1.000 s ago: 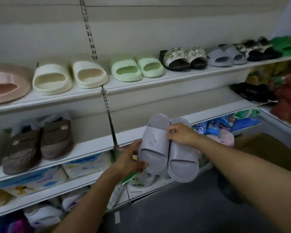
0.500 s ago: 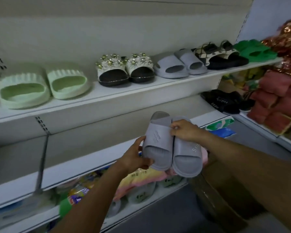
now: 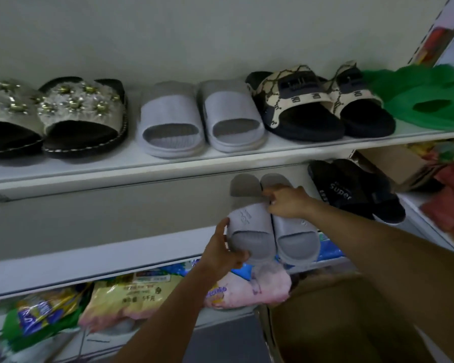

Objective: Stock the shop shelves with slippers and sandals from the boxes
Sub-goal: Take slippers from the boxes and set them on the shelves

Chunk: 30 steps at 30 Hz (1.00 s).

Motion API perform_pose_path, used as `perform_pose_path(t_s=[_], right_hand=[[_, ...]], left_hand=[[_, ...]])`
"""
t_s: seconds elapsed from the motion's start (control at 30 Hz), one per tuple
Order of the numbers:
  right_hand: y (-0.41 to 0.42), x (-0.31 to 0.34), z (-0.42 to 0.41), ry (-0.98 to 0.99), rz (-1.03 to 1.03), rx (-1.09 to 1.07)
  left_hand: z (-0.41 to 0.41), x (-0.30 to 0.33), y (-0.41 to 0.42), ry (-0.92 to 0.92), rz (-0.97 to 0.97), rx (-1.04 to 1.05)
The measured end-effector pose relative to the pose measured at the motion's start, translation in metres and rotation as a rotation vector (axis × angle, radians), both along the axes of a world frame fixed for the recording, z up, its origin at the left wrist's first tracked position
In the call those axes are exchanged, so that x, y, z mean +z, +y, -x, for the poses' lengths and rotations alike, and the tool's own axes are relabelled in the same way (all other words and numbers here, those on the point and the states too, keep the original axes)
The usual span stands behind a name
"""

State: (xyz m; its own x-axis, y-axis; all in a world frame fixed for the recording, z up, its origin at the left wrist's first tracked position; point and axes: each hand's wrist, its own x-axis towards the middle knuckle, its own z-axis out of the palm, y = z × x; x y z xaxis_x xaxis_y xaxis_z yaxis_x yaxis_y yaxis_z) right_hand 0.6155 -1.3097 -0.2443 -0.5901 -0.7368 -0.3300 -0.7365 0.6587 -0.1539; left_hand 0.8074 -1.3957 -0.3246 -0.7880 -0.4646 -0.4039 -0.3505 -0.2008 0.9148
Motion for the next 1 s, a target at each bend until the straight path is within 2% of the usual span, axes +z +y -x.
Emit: perform_pose_path(t_s=[0.07, 0.33, 0.5, 0.6, 0.7, 0.8, 0.9, 1.0], right_hand=[[-0.004, 0.001, 0.022, 0.009, -0.067, 0.029], [-0.009, -0.016, 0.078, 0.069, -0.010, 0.117], [-0.008, -0.022, 0.086, 0.067, -0.003, 0.102], [-0.009, -0.024, 0.086, 0.079, 0.055, 0.072], [-0.009, -0.021, 0.079, 0.189, 0.109, 0.071], [-0.004, -0.017, 0.065, 0.218, 0.115, 0.093], [0.005, -0.011, 0.039, 0.220, 0.171, 0.126], [0.014, 0.001, 0.002, 0.232, 0.258, 0.173]], left_hand=[[0.024, 0.000, 0.006, -0.007, 0.031, 0.037], [0.077, -0.004, 0.021, 0.003, 0.057, 0.102], [0.089, -0.003, 0.025, -0.114, 0.132, 0.116], [0.086, -0.006, 0.018, -0.227, 0.341, -0.010], [0.079, 0.000, 0.012, -0.355, 0.550, -0.100], [0.066, 0.010, 0.003, -0.338, 0.708, -0.036], [0.041, 0.027, -0.002, -0.375, 0.991, 0.059], [0.004, 0.040, -0.010, -0.319, 1.097, 0.158]])
